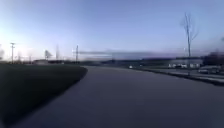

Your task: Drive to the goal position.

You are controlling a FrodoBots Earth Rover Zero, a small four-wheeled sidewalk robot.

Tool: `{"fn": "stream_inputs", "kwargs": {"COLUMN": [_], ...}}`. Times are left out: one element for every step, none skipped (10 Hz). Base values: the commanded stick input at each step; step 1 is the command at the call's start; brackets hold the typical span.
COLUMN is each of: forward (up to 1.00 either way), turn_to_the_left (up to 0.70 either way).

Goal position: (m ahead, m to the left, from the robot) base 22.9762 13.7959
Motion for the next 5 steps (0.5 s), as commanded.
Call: {"fn": "stream_inputs", "kwargs": {"forward": [1.0, 1.0, 1.0, 1.0, 1.0], "turn_to_the_left": [0.18, 0.19, 0.07, 0.11, 0.2]}}
